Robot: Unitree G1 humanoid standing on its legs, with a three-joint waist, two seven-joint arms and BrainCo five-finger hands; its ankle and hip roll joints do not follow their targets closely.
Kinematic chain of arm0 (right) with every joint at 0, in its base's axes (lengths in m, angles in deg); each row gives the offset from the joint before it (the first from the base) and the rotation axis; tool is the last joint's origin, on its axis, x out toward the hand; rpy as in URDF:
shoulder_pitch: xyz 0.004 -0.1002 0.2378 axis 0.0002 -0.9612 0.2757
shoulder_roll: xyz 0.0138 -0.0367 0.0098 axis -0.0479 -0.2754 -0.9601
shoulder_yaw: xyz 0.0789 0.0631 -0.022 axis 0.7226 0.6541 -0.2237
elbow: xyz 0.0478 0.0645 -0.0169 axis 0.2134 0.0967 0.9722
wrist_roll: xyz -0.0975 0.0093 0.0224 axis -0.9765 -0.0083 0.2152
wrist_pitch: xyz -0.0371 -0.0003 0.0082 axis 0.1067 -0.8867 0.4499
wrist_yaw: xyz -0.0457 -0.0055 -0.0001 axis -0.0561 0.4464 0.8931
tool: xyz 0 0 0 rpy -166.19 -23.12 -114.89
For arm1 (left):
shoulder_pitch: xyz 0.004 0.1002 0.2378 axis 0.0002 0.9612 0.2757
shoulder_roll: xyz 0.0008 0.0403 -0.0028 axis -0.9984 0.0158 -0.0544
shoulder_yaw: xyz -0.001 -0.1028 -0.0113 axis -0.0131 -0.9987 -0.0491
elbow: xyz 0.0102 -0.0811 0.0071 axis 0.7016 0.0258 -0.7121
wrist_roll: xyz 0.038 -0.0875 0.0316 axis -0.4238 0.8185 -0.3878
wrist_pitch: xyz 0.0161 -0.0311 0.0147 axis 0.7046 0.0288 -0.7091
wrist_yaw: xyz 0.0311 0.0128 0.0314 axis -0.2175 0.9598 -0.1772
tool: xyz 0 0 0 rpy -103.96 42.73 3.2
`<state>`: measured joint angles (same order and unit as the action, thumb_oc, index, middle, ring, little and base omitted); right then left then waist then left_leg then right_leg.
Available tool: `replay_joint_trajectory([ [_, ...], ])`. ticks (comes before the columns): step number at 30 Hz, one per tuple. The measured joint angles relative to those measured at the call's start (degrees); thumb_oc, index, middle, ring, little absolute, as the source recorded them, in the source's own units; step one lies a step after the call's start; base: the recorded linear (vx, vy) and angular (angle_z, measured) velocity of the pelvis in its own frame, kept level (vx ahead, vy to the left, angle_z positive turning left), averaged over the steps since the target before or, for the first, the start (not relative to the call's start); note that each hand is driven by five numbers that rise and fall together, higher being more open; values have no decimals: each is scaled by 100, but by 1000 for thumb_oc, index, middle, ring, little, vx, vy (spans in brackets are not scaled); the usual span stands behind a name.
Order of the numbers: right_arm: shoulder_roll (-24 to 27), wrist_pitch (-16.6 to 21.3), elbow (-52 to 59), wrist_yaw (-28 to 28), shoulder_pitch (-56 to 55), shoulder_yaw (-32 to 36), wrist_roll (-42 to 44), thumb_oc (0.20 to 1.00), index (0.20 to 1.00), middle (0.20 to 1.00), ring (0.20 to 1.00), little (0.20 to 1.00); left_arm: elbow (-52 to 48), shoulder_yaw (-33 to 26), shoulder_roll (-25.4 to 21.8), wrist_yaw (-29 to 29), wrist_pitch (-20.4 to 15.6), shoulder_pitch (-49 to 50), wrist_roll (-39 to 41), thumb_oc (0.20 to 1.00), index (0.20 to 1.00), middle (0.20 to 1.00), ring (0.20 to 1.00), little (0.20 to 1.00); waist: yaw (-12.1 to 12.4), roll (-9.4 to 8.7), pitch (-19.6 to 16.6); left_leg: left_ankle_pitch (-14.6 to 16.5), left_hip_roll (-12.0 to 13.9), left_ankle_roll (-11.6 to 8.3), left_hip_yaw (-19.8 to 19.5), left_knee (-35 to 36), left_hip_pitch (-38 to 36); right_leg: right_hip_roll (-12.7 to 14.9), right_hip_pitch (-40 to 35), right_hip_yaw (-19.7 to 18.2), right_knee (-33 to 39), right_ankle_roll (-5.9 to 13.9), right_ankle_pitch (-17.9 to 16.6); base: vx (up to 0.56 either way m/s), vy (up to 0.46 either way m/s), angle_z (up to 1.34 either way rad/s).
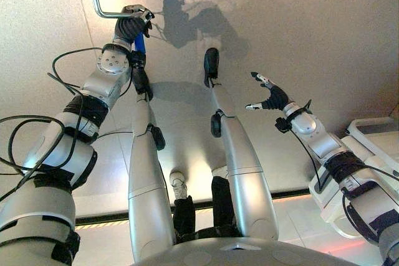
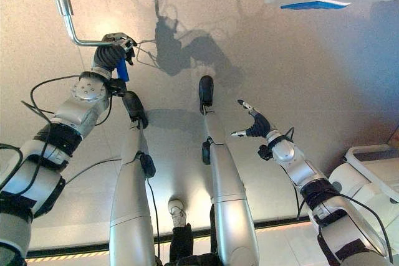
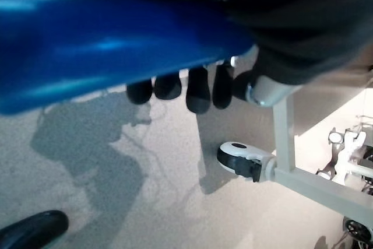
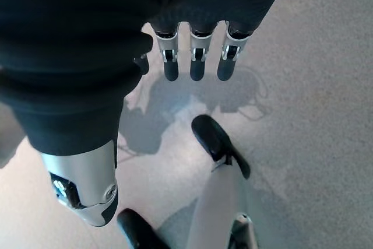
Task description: Raise the hospital bed
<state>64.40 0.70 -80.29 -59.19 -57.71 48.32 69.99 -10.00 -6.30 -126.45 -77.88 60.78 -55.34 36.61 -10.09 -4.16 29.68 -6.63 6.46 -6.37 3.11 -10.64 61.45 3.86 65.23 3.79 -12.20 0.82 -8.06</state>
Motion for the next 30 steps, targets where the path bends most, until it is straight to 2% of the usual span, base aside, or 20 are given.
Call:
replay_joint_trajectory([
  [6, 0, -1, -81, 2, 6, 1, 3, 1000, 1000, 1000, 1000, 1000, -182, 137, -59, 3, 2, -4, -132, 200, 200, 200, 200, 200, 4, 0, 0, -1, -5, 0, -2, -5, 1, 6, 0, -1, -7, -2, -1, 0, 0, 0],
  [13, -2, -11, -85, 2, 2, 16, 2, 1000, 1000, 1000, 1000, 1000, -877, 243, -374, -23, 12, 255, -52, 200, 200, 200, 200, 200, 26, 1, 0, -2, -13, 2, -11, 3, 7, 18, 4, 8, -7, -1, 0, 0, 0, 0],
  [17, -3, -17, -76, -1, -20, 39, 2, 1000, 1000, 1000, 1000, 1000, -1405, 229, -662, -96, 14, 539, 74, 200, 200, 200, 200, 200, 144, 4, 2, -3, -9, 1, -13, 3, 7, 32, 5, 8, -11, -2, 0, 0, 0, 0],
  [20, -3, -19, -71, -6, -90, 127, 2, 1000, 1000, 1000, 1000, 1000, -2186, 49, -967, -171, -19, 1007, 75, 200, 200, 200, 200, 200, 232, 7, 4, -4, -10, 1, -14, -3, -2, 40, 6, 11, -36, -2, 3, 0, 0, 0],
  [23, -4, -21, -27, -12, -139, 215, 1, 1000, 1000, 1000, 1000, 1000, -2464, -69, -976, -222, -18, 1218, 180, 200, 200, 200, 200, 200, 303, 10, 5, -8, -15, 5, -16, -15, -2, 47, 8, 15, -57, -2, 4, 0, 0, 0],
  [30, 17, -23, 107, -43, -313, 310, 3, 1000, 1000, 1000, 1000, 1000, -3030, -420, -1207, -430, -20, 1702, 344, 200, 200, 200, 200, 200, 287, 25, 14, -12, 4, -1, -20, -19, -5, 42, 6, 57, -77, -5, 7, 0, 0, 0],
])
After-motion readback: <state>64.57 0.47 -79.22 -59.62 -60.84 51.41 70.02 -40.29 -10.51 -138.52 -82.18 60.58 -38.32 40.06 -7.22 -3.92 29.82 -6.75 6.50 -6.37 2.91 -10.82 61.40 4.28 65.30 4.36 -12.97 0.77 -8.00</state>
